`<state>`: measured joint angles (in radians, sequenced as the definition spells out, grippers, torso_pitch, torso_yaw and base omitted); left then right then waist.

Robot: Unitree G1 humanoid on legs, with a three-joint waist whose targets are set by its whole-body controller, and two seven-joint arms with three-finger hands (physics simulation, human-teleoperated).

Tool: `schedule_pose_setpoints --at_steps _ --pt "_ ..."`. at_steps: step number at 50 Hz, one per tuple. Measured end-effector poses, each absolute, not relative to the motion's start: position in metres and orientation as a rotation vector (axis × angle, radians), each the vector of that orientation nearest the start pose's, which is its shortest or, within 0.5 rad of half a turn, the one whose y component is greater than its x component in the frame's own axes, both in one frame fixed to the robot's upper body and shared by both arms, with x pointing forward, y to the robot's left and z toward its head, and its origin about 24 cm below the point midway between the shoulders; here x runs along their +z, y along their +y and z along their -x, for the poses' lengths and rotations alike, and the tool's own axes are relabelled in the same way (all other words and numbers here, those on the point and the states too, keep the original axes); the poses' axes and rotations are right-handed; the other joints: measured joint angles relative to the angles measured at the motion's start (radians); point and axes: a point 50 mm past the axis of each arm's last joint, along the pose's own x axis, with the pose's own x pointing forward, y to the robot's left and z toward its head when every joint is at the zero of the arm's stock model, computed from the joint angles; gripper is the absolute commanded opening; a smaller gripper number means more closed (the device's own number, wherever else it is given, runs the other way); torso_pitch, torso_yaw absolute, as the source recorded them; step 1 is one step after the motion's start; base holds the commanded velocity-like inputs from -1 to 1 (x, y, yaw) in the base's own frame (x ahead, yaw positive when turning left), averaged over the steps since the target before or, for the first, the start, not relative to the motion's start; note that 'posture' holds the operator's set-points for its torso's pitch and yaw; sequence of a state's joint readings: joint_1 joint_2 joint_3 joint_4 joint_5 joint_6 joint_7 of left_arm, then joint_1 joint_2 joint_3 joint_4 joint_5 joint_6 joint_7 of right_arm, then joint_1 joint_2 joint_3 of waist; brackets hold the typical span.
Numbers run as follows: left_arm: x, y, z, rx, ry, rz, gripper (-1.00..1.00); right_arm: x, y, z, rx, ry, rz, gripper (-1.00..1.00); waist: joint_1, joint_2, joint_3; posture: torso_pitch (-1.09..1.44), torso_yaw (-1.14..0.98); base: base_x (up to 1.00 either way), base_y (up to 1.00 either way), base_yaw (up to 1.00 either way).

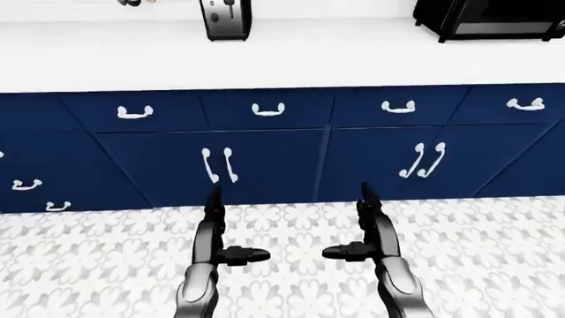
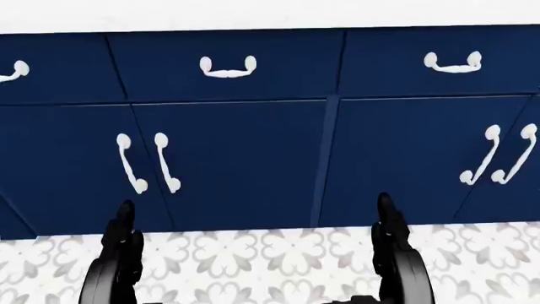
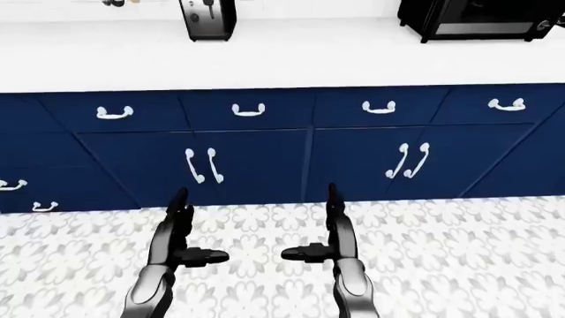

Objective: Push down the lever of the toaster to turn it on.

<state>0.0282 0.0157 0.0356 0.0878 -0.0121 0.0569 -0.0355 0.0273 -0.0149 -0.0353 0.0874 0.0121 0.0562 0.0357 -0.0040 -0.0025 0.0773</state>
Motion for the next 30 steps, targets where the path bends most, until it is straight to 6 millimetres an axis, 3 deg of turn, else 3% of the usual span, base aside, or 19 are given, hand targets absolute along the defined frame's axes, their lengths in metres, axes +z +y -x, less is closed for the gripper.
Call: schedule_pose_setpoints --at_steps 1,3,5,7,14,18,23,26,30 --pt "0.013 0.161 -0.245 0.008 0.152 0.004 1.00 0.013 -0.161 -0.245 -0.007 0.151 0.001 1.00 -0.001 -0.004 -0.010 0.00 0.00 0.00 0.00 0.00" --pt "0.031 0.160 -0.251 0.002 0.065 0.005 1.00 0.030 -0.162 -0.250 -0.008 0.067 0.011 1.00 0.006 -0.004 -0.060 0.00 0.00 0.00 0.00 0.00" --pt "0.035 0.159 -0.252 -0.002 0.037 0.007 1.00 0.032 -0.160 -0.250 -0.005 0.043 0.012 1.00 0.007 -0.010 -0.042 0.00 0.00 0.00 0.00 0.00" --pt "0.028 0.159 -0.249 -0.005 0.063 0.009 1.00 0.026 -0.160 -0.248 0.000 0.068 0.018 1.00 0.007 -0.009 -0.054 0.00 0.00 0.00 0.00 0.00" --pt "0.022 0.163 -0.249 0.016 0.104 0.014 1.00 0.018 -0.163 -0.246 -0.011 0.109 0.034 1.00 0.008 -0.004 -0.057 0.00 0.00 0.00 0.00 0.00" --pt "0.021 0.165 -0.254 0.028 0.102 0.017 1.00 0.023 -0.162 -0.247 -0.010 0.089 0.040 1.00 0.008 -0.003 -0.065 0.00 0.00 0.00 0.00 0.00" --pt "0.024 0.168 -0.272 0.036 0.122 0.024 1.00 0.033 -0.160 -0.266 -0.013 0.069 0.049 1.00 0.008 -0.004 -0.071 0.00 0.00 0.00 0.00 0.00" --pt "0.039 0.173 -0.288 0.054 0.108 0.026 1.00 0.048 -0.161 -0.277 -0.020 0.060 0.043 1.00 0.007 -0.004 -0.069 0.00 0.00 0.00 0.00 0.00" --pt "0.069 0.175 -0.304 0.062 0.051 0.023 1.00 0.088 -0.169 -0.298 -0.053 -0.009 0.053 1.00 0.008 -0.001 -0.072 0.00 0.00 0.00 0.00 0.00"
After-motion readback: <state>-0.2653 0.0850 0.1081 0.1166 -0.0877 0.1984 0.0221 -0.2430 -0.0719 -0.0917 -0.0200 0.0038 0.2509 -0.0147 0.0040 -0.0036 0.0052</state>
